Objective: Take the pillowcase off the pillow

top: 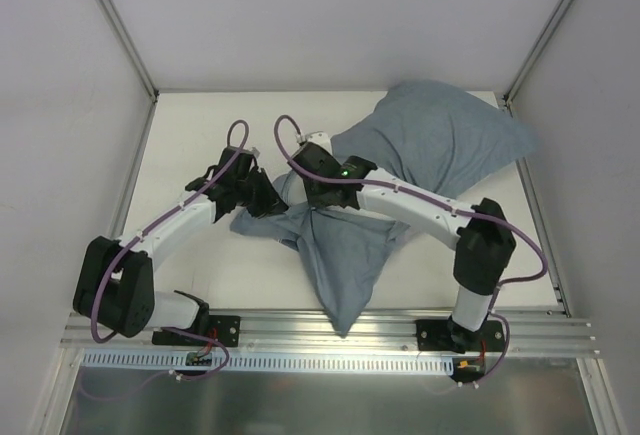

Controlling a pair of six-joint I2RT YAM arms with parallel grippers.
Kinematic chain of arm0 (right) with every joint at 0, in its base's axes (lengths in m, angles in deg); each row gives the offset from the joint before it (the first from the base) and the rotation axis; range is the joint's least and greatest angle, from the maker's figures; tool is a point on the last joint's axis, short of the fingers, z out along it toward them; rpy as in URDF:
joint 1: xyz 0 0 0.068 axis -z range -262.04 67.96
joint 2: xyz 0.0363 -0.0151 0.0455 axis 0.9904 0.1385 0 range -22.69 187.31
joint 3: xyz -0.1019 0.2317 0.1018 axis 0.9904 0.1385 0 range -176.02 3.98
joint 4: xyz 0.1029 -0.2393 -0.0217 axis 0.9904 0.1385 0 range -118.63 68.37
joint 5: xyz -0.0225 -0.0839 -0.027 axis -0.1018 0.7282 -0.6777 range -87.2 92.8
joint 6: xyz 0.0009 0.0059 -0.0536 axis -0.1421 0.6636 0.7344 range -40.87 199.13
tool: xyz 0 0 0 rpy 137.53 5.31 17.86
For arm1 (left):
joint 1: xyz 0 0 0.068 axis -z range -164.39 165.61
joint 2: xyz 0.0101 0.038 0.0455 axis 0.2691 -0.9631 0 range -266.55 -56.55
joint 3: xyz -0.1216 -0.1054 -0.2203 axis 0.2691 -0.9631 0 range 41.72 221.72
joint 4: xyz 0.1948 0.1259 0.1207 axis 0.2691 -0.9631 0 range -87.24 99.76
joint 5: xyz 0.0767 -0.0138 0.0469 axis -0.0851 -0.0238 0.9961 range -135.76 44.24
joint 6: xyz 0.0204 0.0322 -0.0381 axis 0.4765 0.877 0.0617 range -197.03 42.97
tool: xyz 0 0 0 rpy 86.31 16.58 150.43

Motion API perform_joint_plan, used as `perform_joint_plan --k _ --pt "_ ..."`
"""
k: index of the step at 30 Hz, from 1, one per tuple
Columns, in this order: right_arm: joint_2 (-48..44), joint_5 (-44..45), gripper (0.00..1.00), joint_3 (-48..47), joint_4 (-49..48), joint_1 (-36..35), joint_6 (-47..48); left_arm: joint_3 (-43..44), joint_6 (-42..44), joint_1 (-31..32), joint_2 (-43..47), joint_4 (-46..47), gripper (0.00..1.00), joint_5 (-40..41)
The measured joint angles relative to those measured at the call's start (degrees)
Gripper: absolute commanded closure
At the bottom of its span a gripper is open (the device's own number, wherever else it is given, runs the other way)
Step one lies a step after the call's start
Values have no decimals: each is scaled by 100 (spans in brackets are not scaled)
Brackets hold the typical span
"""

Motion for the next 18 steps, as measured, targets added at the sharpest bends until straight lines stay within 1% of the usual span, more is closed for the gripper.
perform_joint_plan --k 7,10,13,16,18 --pt "-1211 -1034 99 708 -417 748 -509 -2 -205 42 105 706 100 -402" --pt "-1716 -1281 99 1023 -514 977 -662 -2 -212 127 186 964 100 -570" --pt "-2118 -1281 99 1276 -529 1226 -715 -59 -116 151 278 984 100 -538" --pt "-2535 -1200 99 1537 -461 1620 -697 -286 -61 72 295 776 100 -426" --pt "-2660 -1134 99 1650 -481 1753 -656 -369 -39 72 302 595 100 -404"
